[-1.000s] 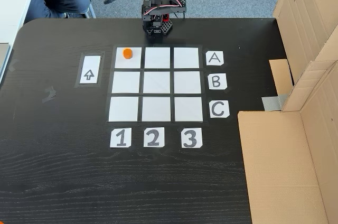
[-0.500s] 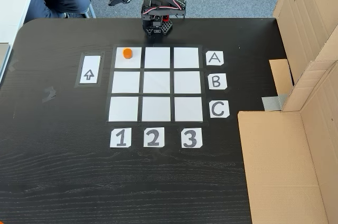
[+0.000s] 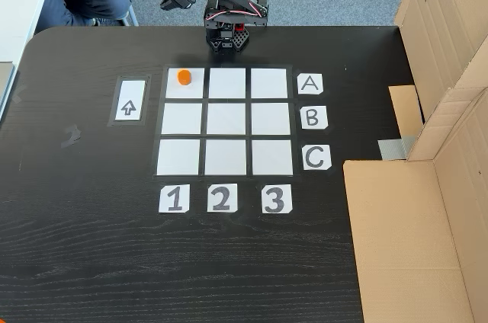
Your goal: Pick up the round, orange token and place it in the grid on square A1.
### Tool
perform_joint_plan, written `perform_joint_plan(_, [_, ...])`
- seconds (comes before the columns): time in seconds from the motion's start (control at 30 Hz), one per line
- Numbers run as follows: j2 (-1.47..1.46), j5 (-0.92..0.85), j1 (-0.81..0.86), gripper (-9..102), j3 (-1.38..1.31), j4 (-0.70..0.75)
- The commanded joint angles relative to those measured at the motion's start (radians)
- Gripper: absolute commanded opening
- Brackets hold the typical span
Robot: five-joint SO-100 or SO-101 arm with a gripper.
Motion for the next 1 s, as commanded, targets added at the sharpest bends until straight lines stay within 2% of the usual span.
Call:
perform_joint_plan(0.0, [0.015,-0.023,0.011,-1,0.005,-0.012])
perform_joint_plan(0.97, [0.132,-0.055,0.014,0,0.032,-0.008])
